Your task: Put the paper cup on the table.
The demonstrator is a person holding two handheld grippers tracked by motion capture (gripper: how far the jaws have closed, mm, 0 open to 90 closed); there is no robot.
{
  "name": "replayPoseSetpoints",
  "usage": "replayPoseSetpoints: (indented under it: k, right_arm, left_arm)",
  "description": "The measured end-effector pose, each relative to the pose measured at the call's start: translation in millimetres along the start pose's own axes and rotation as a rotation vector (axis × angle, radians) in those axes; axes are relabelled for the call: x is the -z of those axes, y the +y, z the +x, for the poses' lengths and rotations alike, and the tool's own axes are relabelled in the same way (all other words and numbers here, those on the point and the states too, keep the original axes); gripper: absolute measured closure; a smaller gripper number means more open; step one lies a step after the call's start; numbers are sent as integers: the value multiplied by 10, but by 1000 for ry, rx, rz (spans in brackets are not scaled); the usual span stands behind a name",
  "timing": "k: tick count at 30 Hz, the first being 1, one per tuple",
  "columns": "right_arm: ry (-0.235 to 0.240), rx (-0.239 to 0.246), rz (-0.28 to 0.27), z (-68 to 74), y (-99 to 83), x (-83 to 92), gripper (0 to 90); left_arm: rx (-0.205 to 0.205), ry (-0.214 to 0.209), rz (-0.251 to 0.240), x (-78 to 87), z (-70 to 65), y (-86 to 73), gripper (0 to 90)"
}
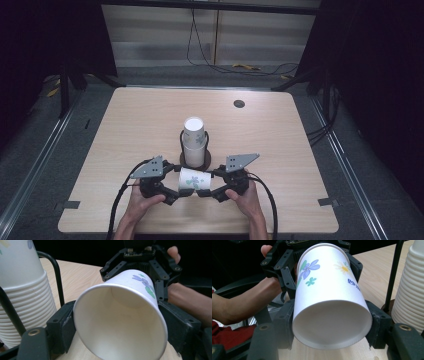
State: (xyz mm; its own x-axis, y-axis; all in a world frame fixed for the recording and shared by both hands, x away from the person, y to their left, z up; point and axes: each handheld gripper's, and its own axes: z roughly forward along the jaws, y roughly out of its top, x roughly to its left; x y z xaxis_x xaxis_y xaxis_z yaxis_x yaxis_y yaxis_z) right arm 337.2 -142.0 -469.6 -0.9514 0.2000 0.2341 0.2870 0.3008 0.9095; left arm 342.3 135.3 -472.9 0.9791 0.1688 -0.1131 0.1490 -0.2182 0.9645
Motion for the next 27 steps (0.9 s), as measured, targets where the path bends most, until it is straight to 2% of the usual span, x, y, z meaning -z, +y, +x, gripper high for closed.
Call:
replayPoseSetpoints:
  k: [10,19,27]
  right_arm:
    - [-29,2,5,5,-9,-16,286]
    - [-45,1,8,12,-38,-31,257]
    - [-118,-8,-8,17,-84,9,182]
  left_arm:
    - [-13,-11,-26,17,-15,12,254]
    - [-13,3,-13,15,-34,19,260]
    - [-9,24,-18,39,-23,23,257]
